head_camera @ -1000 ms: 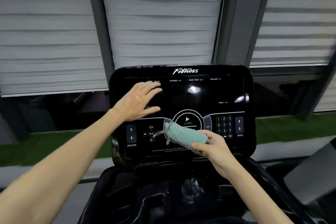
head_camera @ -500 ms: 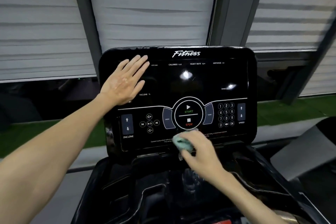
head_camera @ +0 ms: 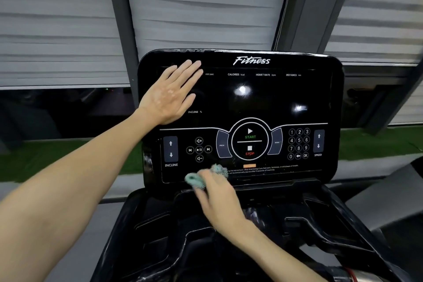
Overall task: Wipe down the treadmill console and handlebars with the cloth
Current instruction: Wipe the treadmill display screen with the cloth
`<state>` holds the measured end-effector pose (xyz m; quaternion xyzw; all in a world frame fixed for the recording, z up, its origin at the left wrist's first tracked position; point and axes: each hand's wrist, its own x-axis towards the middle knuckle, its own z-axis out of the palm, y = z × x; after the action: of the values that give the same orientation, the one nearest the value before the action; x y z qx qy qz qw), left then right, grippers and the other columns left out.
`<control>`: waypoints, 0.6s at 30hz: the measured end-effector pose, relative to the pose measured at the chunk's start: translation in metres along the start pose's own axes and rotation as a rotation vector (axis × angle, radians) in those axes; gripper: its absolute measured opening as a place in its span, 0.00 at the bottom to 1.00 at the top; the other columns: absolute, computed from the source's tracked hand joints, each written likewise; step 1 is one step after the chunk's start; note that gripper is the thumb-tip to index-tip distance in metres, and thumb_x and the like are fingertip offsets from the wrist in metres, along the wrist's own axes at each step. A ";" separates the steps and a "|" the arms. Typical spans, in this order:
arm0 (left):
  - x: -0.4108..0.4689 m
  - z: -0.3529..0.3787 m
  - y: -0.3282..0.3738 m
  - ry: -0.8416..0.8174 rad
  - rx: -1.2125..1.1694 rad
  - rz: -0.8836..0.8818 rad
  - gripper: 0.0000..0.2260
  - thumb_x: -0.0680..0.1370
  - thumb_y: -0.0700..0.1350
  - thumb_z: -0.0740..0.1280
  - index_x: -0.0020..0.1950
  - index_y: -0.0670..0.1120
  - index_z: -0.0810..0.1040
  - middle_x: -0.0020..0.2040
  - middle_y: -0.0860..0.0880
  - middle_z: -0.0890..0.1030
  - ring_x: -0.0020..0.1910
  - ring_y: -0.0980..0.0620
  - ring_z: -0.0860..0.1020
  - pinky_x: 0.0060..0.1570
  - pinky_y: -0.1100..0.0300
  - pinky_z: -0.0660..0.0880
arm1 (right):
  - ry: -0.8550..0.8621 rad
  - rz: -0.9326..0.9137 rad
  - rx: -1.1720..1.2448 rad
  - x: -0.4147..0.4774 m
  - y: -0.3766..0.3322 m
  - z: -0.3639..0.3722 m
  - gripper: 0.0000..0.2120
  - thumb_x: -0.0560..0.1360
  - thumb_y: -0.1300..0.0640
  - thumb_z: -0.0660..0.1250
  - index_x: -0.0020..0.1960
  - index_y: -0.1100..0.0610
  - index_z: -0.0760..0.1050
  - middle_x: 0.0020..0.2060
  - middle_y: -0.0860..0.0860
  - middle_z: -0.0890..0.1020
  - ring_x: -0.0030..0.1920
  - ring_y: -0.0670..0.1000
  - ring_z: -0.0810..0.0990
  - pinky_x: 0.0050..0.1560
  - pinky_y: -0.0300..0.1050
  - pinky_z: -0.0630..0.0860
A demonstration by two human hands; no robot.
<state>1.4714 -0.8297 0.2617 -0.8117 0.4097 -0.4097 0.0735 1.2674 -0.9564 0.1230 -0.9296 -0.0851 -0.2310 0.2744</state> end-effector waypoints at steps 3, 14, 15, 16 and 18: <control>0.000 -0.001 0.001 0.001 -0.001 0.000 0.26 0.83 0.51 0.52 0.79 0.41 0.57 0.80 0.43 0.56 0.79 0.43 0.56 0.75 0.47 0.55 | -0.095 -0.087 -0.103 0.005 -0.002 0.016 0.10 0.76 0.52 0.66 0.53 0.58 0.76 0.48 0.52 0.78 0.50 0.54 0.73 0.49 0.49 0.74; 0.000 -0.001 0.002 0.013 -0.017 0.000 0.26 0.83 0.50 0.53 0.79 0.41 0.57 0.80 0.43 0.56 0.79 0.43 0.56 0.75 0.47 0.56 | -0.188 -0.229 -0.304 0.018 -0.026 0.038 0.10 0.71 0.52 0.68 0.46 0.58 0.78 0.50 0.57 0.69 0.52 0.58 0.68 0.52 0.51 0.70; 0.000 0.000 0.002 0.017 -0.020 0.000 0.26 0.83 0.50 0.53 0.79 0.41 0.57 0.80 0.43 0.56 0.79 0.43 0.56 0.75 0.47 0.56 | -0.177 -0.262 -0.329 0.013 -0.020 0.036 0.12 0.71 0.50 0.65 0.48 0.57 0.77 0.49 0.57 0.69 0.51 0.58 0.68 0.52 0.52 0.69; 0.000 0.000 0.002 0.019 -0.024 -0.001 0.26 0.83 0.50 0.53 0.79 0.41 0.57 0.80 0.43 0.57 0.79 0.43 0.56 0.75 0.47 0.56 | -0.173 -0.291 -0.325 0.010 -0.016 0.035 0.14 0.72 0.49 0.63 0.52 0.57 0.76 0.49 0.56 0.70 0.51 0.57 0.68 0.52 0.52 0.69; 0.000 0.000 0.002 0.021 -0.030 -0.001 0.26 0.83 0.50 0.53 0.79 0.40 0.58 0.80 0.42 0.57 0.79 0.43 0.56 0.75 0.47 0.56 | -0.182 -0.328 -0.285 0.010 -0.009 0.033 0.15 0.75 0.52 0.61 0.58 0.57 0.73 0.48 0.56 0.73 0.49 0.56 0.70 0.51 0.50 0.70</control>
<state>1.4707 -0.8311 0.2611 -0.8086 0.4162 -0.4121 0.0566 1.2859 -0.9310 0.1075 -0.9497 -0.2258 -0.1973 0.0905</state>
